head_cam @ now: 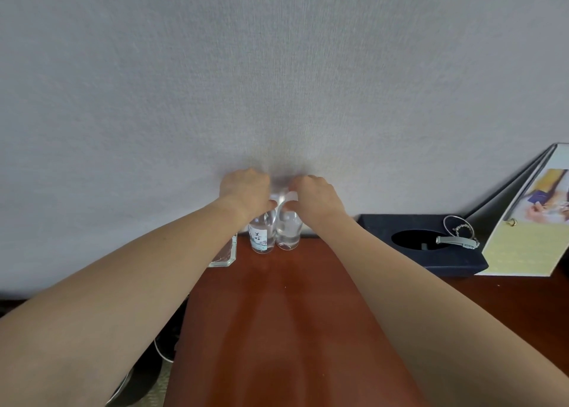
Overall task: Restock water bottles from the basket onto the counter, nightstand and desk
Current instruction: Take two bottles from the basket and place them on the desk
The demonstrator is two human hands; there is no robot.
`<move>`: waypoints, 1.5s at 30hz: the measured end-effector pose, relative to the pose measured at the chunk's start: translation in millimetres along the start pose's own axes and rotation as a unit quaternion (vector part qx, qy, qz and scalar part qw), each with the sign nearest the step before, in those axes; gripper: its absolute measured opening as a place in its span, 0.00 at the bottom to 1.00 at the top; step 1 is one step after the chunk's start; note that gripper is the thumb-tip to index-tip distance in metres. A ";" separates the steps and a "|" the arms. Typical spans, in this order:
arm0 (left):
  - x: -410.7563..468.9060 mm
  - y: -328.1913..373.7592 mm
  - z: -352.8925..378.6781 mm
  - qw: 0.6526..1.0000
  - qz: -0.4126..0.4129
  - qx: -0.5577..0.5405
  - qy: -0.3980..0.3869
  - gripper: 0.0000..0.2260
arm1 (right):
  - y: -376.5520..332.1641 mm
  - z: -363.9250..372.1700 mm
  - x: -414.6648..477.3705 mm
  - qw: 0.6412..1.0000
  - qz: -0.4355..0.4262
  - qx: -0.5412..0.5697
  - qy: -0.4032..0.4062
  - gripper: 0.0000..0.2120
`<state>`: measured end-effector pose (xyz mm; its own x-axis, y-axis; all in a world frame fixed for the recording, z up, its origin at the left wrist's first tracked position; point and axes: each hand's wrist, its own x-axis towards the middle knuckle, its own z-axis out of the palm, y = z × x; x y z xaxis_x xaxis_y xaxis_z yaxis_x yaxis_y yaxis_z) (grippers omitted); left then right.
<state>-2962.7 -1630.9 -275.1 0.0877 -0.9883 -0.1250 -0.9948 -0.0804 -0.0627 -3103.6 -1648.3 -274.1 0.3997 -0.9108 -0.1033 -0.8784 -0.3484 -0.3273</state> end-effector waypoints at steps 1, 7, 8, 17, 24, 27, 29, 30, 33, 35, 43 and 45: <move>1.0 -0.4 0.5 1.000 0.000 0.001 0.001 0.16 | -0.6 -0.3 0.5 1.000 0.004 -0.001 0.000 0.15; 3.2 -2.7 3.2 1.000 0.000 0.000 -0.004 0.16 | -2.3 2.4 3.1 1.000 0.028 -0.004 0.002 0.20; 3.0 -3.1 3.1 1.000 0.000 -0.001 -0.005 0.16 | -2.5 2.2 4.0 0.999 0.032 0.000 0.003 0.21; 3.3 -4.3 2.2 1.000 -0.006 -0.010 -0.006 0.17 | -3.6 3.7 5.0 0.999 0.050 0.004 0.003 0.21; -5.2 -9.0 1.2 1.000 -0.002 0.007 -0.017 0.28 | -2.5 -3.5 5.1 0.998 0.026 -0.055 -0.020 0.27; -12.3 -19.2 2.9 1.000 0.030 0.004 0.000 0.30 | 0.0 -8.3 3.1 0.996 -0.005 -0.075 -0.045 0.30; -14.1 -27.1 0.5 0.998 0.060 -0.013 -0.004 0.29 | 3.3 -12.4 1.8 0.995 -0.033 -0.056 -0.071 0.29; -14.3 -29.9 -0.9 0.997 0.076 -0.024 -0.011 0.28 | 4.5 -13.8 1.1 0.995 -0.040 -0.047 -0.082 0.26; -16.1 -33.1 -3.1 0.990 0.121 -0.062 -0.037 0.22 | 7.0 -14.4 0.3 0.993 -0.057 -0.037 -0.100 0.19; -18.3 -36.1 -2.7 0.980 0.163 -0.085 -0.073 0.18 | 8.0 -13.5 -0.2 0.991 -0.073 -0.031 -0.105 0.17; -16.8 -39.9 -4.4 0.976 0.191 -0.053 -0.091 0.12 | 7.6 -10.6 1.2 0.993 -0.075 -0.048 -0.084 0.20; -14.6 -35.9 -3.7 0.981 0.167 -0.057 -0.084 0.12 | 4.6 -9.6 4.2 0.991 -0.082 -0.066 -0.082 0.21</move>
<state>-2928.4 -1614.0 -267.3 -0.2465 -0.9274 -0.2813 -0.9679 0.2209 0.1199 -3108.6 -1655.9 -267.0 0.5671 -0.7953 -0.2143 -0.8208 -0.5239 -0.2276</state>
